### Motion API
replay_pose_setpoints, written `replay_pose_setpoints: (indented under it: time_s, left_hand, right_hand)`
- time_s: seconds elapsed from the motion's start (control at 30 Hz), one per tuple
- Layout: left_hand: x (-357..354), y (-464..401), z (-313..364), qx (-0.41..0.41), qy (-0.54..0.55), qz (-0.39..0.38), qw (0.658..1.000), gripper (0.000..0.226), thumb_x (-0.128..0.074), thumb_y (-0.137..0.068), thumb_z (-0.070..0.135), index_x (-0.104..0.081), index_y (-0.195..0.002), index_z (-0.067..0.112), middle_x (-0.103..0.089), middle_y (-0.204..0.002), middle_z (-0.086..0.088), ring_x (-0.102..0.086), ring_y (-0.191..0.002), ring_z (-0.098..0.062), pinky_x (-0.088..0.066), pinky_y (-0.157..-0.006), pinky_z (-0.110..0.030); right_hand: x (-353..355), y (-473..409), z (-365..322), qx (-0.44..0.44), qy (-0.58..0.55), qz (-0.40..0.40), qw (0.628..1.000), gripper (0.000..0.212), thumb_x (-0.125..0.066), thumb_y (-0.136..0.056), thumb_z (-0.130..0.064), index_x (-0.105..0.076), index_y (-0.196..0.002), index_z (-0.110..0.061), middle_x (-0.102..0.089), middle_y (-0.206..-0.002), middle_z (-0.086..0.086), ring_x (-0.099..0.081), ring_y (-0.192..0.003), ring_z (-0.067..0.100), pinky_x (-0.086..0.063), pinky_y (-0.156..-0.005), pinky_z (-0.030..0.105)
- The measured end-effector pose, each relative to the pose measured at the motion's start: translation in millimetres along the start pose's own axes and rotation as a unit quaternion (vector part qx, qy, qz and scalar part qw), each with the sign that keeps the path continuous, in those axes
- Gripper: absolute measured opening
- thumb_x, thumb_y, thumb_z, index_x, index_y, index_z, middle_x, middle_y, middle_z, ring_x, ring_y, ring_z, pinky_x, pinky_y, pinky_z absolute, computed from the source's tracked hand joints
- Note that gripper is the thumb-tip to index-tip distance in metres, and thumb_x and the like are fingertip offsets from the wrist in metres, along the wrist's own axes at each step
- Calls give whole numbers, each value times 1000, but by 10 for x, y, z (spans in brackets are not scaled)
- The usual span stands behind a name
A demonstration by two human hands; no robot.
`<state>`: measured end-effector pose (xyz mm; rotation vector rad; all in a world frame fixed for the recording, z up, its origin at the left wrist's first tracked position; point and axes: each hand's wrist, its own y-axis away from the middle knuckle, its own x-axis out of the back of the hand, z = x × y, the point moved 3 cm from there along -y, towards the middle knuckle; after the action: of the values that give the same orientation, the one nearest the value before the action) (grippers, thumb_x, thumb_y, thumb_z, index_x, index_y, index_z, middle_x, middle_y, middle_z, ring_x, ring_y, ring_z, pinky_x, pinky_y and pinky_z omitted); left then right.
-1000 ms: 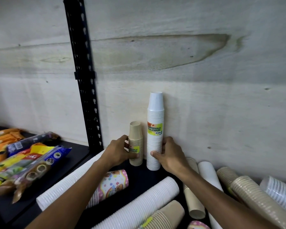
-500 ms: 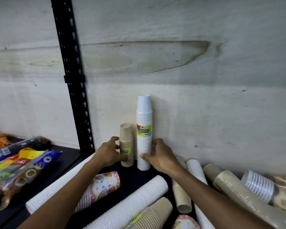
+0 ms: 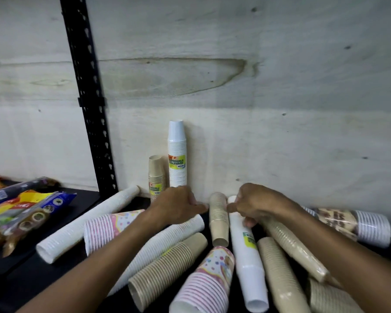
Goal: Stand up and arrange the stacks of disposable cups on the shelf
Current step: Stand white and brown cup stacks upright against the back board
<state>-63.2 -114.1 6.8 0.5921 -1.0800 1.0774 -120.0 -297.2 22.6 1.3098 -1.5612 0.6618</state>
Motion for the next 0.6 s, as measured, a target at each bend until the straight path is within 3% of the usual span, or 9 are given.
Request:
replay_pose_setpoints:
  time_s: [0.1,0.2,0.37,0.5,0.57,0.6]
  left_hand:
    - [-243,82,341,-34,-67,-58,995,51,-61,-82,61,-63,-107,16,-66,-113,-3,-60,-109,-24,-49,-86,-32]
    - [-455,65,466,-34,-98,-101,989,56,-63,-80,60,-61,-109,12,-67,-113,-7,-63,-105,-26,-48,-80,-33]
    - [-619,51,562,-2,-133,-106,985,72,-69,-77,55,-52,-128,6,-60,-128,-12,-59,-117,-31,-48,-90,-36]
    - [-606,33,522,25,-115,-113,987,81,-73,-75,49,-41,-137,7,-55,-135,-11,-55,-121,-29,-47,-94,-37]
    - [-533,-3,446,41,-91,-127,987,86,-75,-73,48,-38,-138,5,-56,-132,-10,-57,-115,-27,-50,-87,-34]
    - [-489,-28,410,48,-79,-132,987,85,-75,-72,48,-40,-135,4,-59,-127,-9,-60,-107,-25,-50,-80,-31]
  right_hand:
    - [-45,268,68,-28,70,-26,997,36,-63,-88,-45,-58,-93,-9,-70,-61,3,-71,-57,21,-59,-67,28]
    - [-167,437,131,-28,101,-74,992,43,-62,-89,-44,-61,-109,-5,-77,-89,9,-76,-80,24,-61,-80,35]
    - [-189,708,73,-8,186,-86,979,42,-57,-93,-45,-63,-103,-5,-71,-117,13,-67,-110,27,-50,-94,30]
    - [-246,771,30,-9,213,-119,970,44,-56,-93,-45,-62,-99,-2,-73,-115,12,-69,-108,25,-49,-80,25]
    - [-327,763,56,-18,197,-151,969,41,-58,-92,-45,-55,-97,-5,-73,-115,11,-72,-103,26,-50,-68,25]
    - [-362,758,71,-25,187,-158,969,46,-59,-91,-46,-53,-106,-3,-72,-117,11,-73,-100,27,-49,-61,25]
